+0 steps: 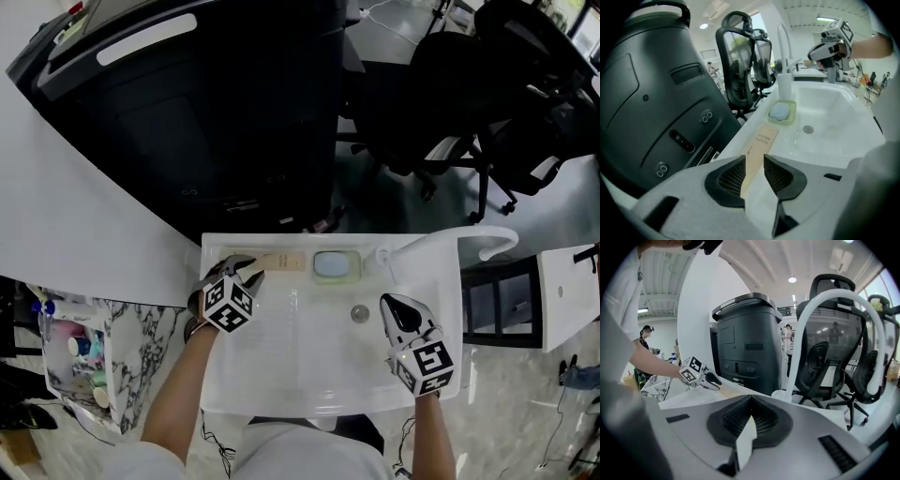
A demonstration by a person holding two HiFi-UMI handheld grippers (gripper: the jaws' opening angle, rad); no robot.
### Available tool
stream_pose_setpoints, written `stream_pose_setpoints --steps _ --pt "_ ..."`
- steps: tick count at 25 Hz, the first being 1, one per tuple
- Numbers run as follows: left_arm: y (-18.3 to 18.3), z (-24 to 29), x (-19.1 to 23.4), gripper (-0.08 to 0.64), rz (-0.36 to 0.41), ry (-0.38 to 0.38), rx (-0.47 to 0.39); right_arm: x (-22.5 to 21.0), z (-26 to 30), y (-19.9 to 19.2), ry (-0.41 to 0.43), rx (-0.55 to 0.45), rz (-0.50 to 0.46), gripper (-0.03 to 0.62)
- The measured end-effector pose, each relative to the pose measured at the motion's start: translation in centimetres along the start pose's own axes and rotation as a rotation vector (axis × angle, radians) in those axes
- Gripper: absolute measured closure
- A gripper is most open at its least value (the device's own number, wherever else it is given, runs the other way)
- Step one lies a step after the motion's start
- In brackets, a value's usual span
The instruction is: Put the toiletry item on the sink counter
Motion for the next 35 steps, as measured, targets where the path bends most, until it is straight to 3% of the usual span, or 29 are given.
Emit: stream_pose_setpoints --steps 7,13,25,35 --pt "0.9 -5.5 -2.9 0.48 -0.371 0.126 -0.119 -2.2 -3.4 1.0 0.042 -0.057 -0.06 0.595" --pt "3.2 -10.9 -7.2 0.545 -0.506 0.257 -0.249 -3.8 -6.8 2.5 0.08 -0.122 -0.134 0.595" --pt "8.0 -21.2 -15.3 0.551 -0.509 0.499 -0.439 -4.7 -12.4 5.9 0.148 -0.223 -0.295 0.595" --pt "11.8 -28.8 -21.1 0.551 -0.46 0.708 -0.534 -3.9 -17.0 9.0 0.205 -0.337 -0.39 0.595"
Point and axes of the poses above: the fingertips, and each gripper's own axes: z forward along the fingers, x to its left, y out of its top, the point moved 10 cm from there along -z, backward along the fingers, and after that the axes turned 3 degrees about -y, right-handed, at the moved point
